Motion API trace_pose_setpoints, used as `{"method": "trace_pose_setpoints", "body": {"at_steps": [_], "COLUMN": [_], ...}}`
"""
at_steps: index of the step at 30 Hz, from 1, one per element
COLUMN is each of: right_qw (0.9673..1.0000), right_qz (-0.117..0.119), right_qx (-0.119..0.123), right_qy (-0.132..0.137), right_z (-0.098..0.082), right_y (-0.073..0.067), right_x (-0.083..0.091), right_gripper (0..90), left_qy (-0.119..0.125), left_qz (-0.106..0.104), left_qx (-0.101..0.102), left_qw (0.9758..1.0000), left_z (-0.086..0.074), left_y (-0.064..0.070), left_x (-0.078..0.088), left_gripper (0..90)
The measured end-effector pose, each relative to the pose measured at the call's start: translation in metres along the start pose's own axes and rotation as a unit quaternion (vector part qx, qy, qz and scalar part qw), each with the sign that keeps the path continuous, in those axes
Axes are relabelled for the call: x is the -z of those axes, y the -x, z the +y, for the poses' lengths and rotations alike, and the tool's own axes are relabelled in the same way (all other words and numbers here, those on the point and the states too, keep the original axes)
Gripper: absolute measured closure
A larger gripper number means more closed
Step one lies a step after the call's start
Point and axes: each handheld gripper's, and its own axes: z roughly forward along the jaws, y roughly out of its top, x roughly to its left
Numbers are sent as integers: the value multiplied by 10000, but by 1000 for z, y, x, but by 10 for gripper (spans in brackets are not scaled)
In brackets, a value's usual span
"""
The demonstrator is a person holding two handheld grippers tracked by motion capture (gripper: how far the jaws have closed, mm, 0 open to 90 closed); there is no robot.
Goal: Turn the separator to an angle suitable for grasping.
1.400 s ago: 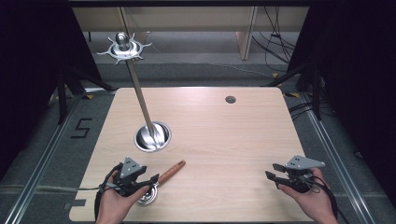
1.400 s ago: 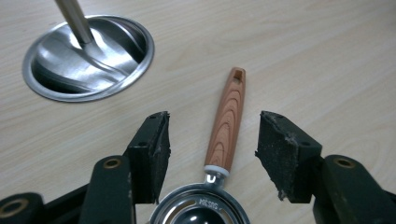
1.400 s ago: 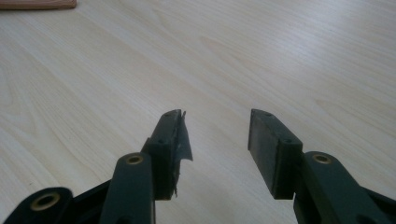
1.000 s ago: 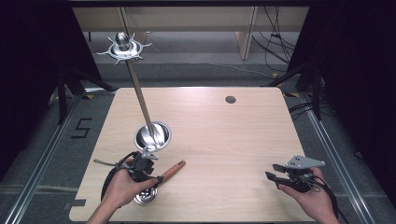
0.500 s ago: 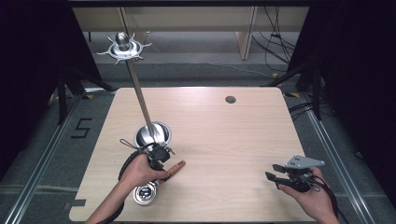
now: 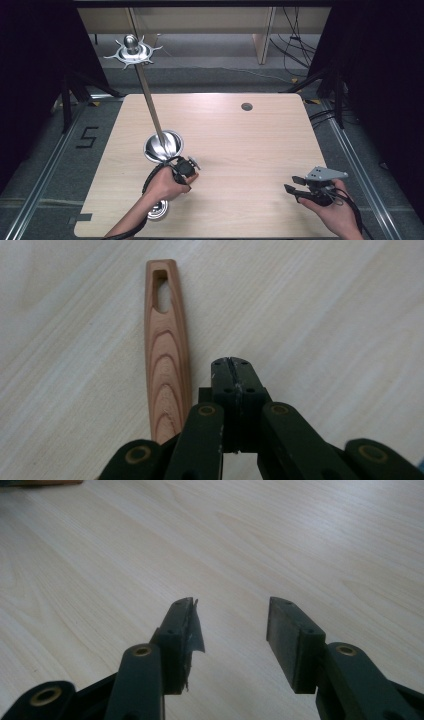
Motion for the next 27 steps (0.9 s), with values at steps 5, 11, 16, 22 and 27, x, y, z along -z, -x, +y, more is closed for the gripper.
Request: {"method": "trace_pose_setpoints", "body": {"at_steps": [5, 11, 16, 22, 27], "right_qw": [10000, 10000, 10000, 10000, 10000], "right_qz": [15, 13, 13, -12, -25], "right_qx": [-6, 13, 36, -15, -66], "right_qy": [-38, 2, -29, -9, 4], "right_z": [1, 0, 0, -1, -1], "right_y": [2, 0, 2, 3, 4], "right_x": [0, -1, 1, 1, 3], "right_gripper": [546, 545, 544, 542, 536], "left_qy": [104, 119, 271, 761, 683], "left_qz": [170, 448, 438, 540, 561], "left_qx": [177, 369, 515, 931, 1014], "left_qw": [9996, 9982, 9973, 9913, 9909], "left_z": [0, -1, -7, -19, -22], "left_y": [-8, -16, -24, -35, -45], "left_x": [-4, -5, 2, 24, 26], "left_gripper": [887, 882, 844, 689, 529]}}
